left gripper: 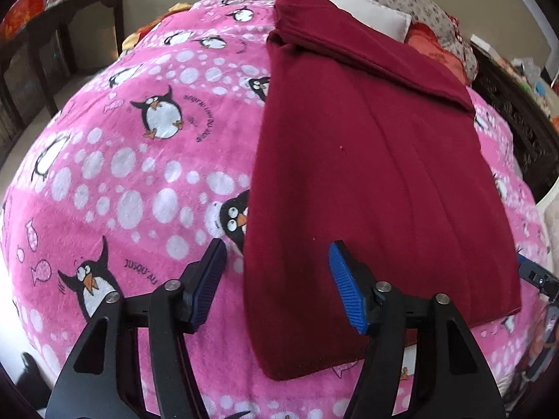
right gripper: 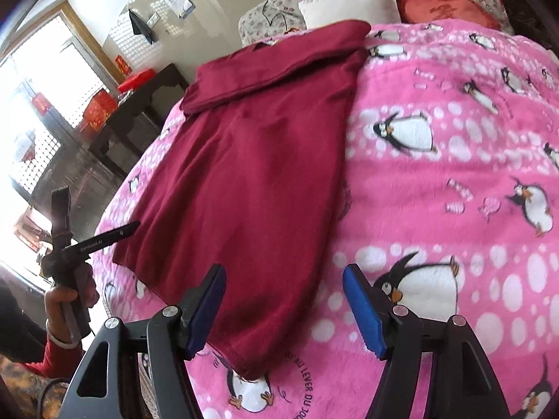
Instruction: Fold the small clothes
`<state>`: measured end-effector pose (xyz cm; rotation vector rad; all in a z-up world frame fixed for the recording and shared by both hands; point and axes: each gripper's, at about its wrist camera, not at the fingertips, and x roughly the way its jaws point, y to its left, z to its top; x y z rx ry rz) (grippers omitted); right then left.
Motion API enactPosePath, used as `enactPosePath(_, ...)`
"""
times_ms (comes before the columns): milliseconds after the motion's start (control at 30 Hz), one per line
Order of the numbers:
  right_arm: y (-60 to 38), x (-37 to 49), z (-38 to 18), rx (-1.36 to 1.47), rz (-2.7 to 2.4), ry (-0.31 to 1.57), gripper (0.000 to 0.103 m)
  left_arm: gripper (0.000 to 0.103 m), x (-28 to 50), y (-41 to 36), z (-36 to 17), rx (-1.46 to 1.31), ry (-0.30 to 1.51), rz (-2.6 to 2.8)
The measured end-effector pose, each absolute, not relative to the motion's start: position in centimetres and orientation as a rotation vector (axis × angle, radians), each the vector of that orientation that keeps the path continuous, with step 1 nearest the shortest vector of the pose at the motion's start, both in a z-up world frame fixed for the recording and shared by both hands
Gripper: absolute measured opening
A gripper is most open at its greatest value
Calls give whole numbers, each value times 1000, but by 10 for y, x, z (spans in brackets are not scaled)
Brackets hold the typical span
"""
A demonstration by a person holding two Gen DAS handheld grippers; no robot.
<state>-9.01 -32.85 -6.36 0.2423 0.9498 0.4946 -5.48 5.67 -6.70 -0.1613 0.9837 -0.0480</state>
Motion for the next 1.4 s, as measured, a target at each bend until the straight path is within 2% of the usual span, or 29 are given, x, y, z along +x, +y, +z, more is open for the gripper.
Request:
enactPosePath(33,-328,-90,-66,246,502,950,69,73,-54,54,-68,-152,986,-50)
enactPosePath(133,-329,-88,-69,272,527,946,70,84,-49,45,-71,-122,999,-59)
enactPosePath(467,-320,-93,-77,328,682,940,69,89,-59,44,-75,-120,991,-76)
enactPosePath(500,-317,-92,-78,331,686,938,60,89,-59,41,-75,-107,989,-70)
enactPosePath(533,-313,-90,-79,330,695,940,42,89,-59,40,-75,-101,984,-68)
enactPosePath(567,-309,-88,-79,328,708,948,33,89,-60,39,-75,-98,980,-69)
enactPosePath(600,-306,-86,-80,331,720,953,23,84,-59,40,-75,-102,976,-74)
enactPosePath(633,-306,-85,-79,339,724,948,17,64,-60,41,-72,-110,967,-86)
enactPosePath(667,-306,-83,-75,364,742,936,15,51,-61,42,-69,-118,961,-96)
enactPosePath(700,-308,-80,-70,402,775,918,14,22,-61,44,-66,-133,963,-110)
enactPosePath(733,-310,-78,-65,432,803,900,12,9,-59,47,-64,-171,975,-145)
enactPosePath(833,-314,-67,-39,508,898,810,12,8,-49,56,-56,-246,991,-215)
enactPosePath(1067,-311,-9,30,517,946,626,11,8,-13,73,6,-278,859,-278)
enactPosePath(1233,-319,67,57,549,860,574,11,8,66,74,54,-257,774,-272)
enactPosePath(1400,-336,164,53,649,693,562,11,8,164,60,75,-226,752,-230)
